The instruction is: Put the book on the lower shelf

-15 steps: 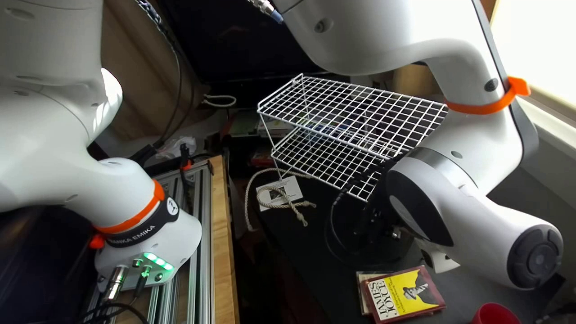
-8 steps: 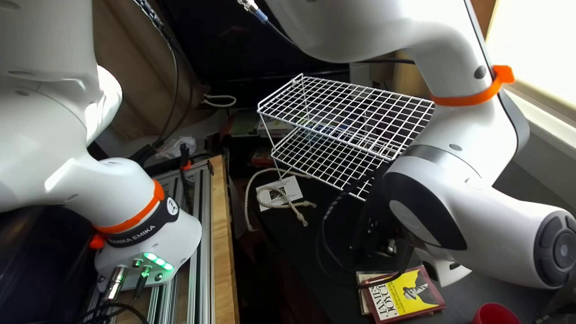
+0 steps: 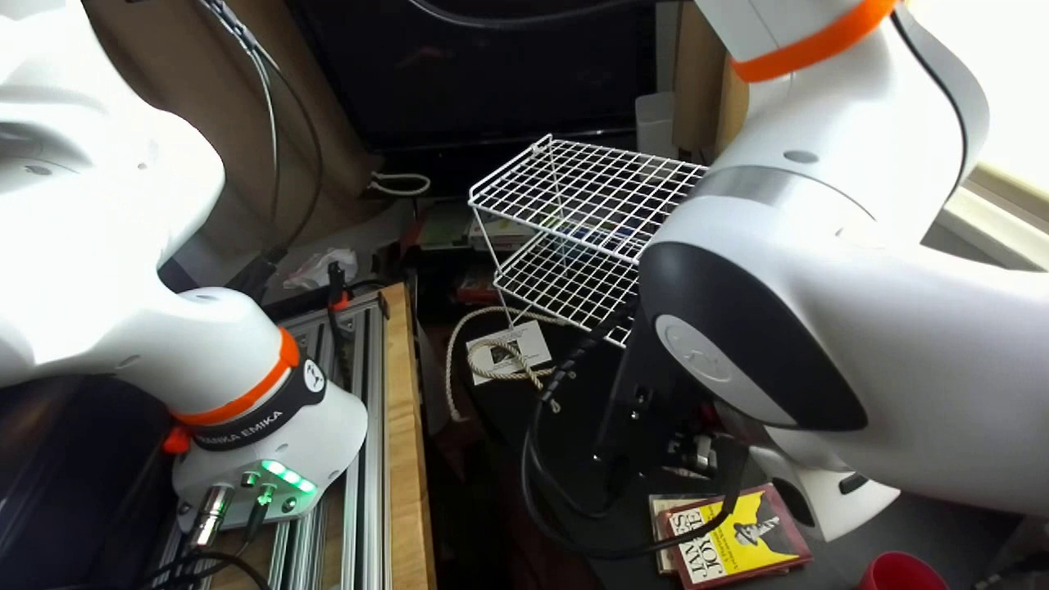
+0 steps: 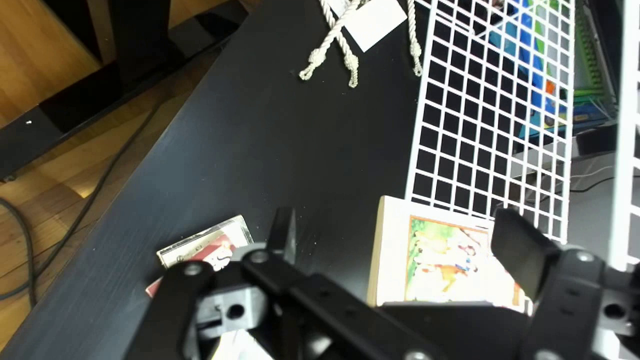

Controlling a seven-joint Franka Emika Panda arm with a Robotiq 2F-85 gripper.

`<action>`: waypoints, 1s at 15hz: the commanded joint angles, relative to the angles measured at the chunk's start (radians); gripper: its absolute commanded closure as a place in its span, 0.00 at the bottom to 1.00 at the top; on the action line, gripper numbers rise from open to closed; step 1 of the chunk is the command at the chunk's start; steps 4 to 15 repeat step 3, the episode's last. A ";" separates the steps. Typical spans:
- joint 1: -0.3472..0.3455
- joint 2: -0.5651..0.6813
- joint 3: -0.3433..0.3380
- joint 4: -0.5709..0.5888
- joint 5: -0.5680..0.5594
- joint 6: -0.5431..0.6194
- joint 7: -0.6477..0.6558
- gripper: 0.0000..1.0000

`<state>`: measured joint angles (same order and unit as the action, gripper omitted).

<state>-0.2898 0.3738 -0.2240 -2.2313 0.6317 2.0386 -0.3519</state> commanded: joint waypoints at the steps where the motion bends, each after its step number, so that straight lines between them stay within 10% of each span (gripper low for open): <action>1: -0.008 -0.216 -0.018 -0.134 -0.064 0.004 0.051 0.00; 15: -0.015 -0.144 -0.007 -0.069 -0.044 -0.002 0.034 0.00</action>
